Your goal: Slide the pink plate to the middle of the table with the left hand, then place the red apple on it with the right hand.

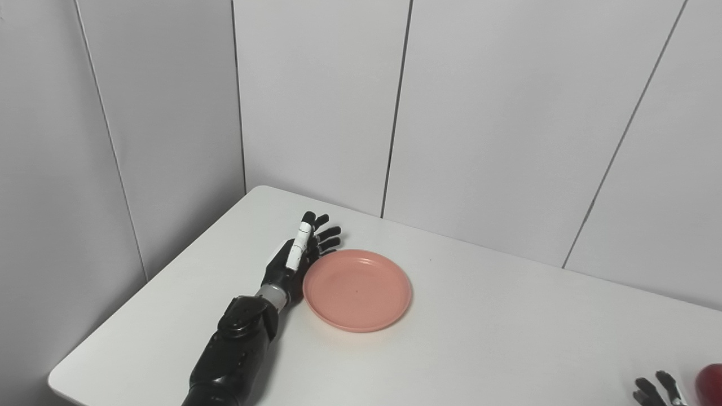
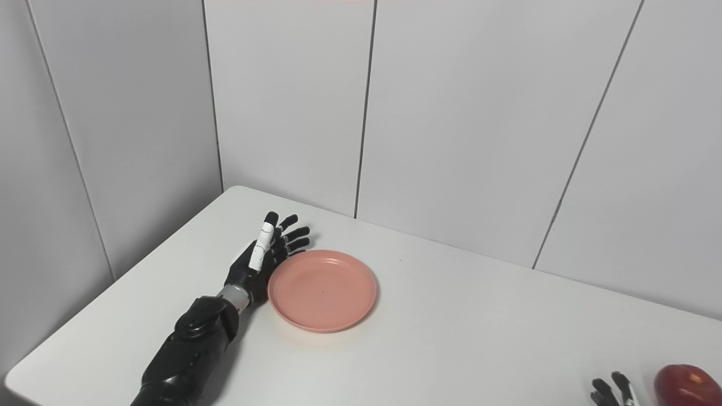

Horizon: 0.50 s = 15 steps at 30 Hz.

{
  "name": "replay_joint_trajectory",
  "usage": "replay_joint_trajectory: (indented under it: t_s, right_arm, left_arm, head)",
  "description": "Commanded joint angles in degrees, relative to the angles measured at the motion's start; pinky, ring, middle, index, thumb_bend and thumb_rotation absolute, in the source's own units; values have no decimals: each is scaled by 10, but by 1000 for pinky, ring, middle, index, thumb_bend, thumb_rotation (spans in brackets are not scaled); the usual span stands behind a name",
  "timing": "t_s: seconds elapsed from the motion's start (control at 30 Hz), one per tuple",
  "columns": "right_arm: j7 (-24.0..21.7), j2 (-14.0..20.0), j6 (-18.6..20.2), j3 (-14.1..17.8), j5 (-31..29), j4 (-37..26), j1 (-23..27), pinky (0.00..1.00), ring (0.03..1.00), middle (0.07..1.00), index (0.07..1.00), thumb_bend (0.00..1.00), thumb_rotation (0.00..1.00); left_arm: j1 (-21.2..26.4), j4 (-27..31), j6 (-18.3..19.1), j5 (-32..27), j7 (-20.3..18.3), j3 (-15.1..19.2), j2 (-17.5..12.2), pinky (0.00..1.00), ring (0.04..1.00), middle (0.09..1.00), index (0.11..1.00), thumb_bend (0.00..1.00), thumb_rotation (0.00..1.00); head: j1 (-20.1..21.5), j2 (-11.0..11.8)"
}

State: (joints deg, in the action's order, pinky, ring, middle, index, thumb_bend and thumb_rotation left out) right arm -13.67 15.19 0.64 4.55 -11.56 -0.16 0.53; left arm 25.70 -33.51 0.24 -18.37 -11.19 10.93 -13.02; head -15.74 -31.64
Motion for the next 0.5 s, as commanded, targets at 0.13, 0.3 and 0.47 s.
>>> replay_joint_trajectory:
  t_s: [0.13, 0.3, 0.47]
  right_arm:
    - [-2, -4, -25, -7, 13, 4, 4, 1000, 932, 920, 1000, 769, 1000]
    - [-5, -8, -26, -6, 8, 7, 4, 1000, 928, 907, 998, 782, 1000]
    - [-2, -11, -27, -9, 15, 8, 4, 1000, 926, 906, 998, 800, 1000]
  left_arm:
    - [-8, -1, 15, 18, 1, -20, 13, 891, 878, 871, 940, 776, 974]
    - [-4, -17, 10, 23, 4, -22, 24, 830, 853, 848, 923, 805, 949]
    - [-1, -21, 10, 30, 9, -24, 31, 816, 842, 829, 903, 828, 932]
  head:
    - [10, -3]
    - [15, -4]
    - [26, -7]
